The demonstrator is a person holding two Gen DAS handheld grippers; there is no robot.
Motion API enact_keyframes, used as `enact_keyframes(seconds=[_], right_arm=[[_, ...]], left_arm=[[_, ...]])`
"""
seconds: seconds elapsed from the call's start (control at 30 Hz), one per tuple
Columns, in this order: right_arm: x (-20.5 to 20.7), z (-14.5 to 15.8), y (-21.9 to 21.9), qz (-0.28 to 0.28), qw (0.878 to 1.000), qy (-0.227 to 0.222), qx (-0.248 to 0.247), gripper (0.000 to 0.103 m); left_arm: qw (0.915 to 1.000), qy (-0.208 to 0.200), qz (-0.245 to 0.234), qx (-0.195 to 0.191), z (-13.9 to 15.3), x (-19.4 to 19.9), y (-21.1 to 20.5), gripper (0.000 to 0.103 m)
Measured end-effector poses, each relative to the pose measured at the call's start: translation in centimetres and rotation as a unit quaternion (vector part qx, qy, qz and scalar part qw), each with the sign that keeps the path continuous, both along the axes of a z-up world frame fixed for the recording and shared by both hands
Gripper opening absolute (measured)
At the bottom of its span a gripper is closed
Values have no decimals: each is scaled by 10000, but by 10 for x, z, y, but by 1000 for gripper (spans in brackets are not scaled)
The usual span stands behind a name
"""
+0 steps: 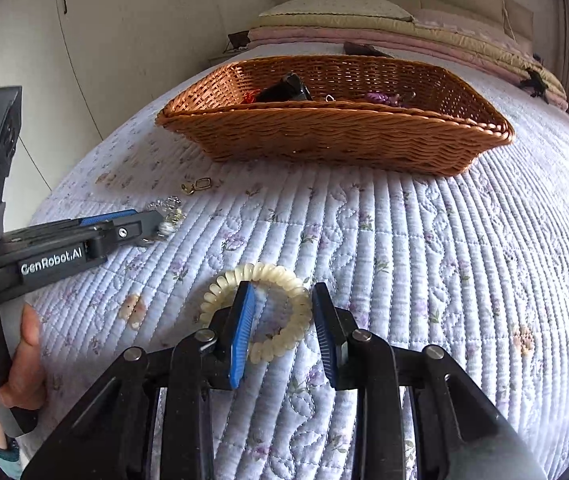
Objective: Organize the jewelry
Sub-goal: 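Grasp the crystal bead bracelet with the left gripper while the right gripper grasps the cream coil bracelet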
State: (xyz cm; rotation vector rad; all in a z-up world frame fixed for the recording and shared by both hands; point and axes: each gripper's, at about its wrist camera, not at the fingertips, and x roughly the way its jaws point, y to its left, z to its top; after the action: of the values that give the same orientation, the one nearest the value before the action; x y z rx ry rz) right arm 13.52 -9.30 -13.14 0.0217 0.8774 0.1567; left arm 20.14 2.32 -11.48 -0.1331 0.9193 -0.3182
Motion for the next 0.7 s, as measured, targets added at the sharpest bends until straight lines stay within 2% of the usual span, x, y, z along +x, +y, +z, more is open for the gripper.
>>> enact_keyframes(seconds=[0.23,0.47,0.53,0.57,0.6,0.7], right_arm=[[0,-1,-2,-1,10000,10,40,32],[-1,-1,12,16,9993,-50,-357,32],[-1,0,14,83,9994,-70,-343,18],[-1,0,15,83,9992,-92,-380,18],[-2,1,17,100,9990,-116,-409,14],[-3,3,14,93,9993,-147,-333,14]], left_arm=[[9994,67,22,-349,-3,-1,13,24],[9996,-92,36,263,-3,-5,-5,25],[9996,-92,44,259,-3,-4,-5,24],[9996,-96,44,260,-3,-5,-5,24],[9996,-107,56,273,-3,-5,-5,22],[9997,-127,31,227,-2,-7,-6,9]])
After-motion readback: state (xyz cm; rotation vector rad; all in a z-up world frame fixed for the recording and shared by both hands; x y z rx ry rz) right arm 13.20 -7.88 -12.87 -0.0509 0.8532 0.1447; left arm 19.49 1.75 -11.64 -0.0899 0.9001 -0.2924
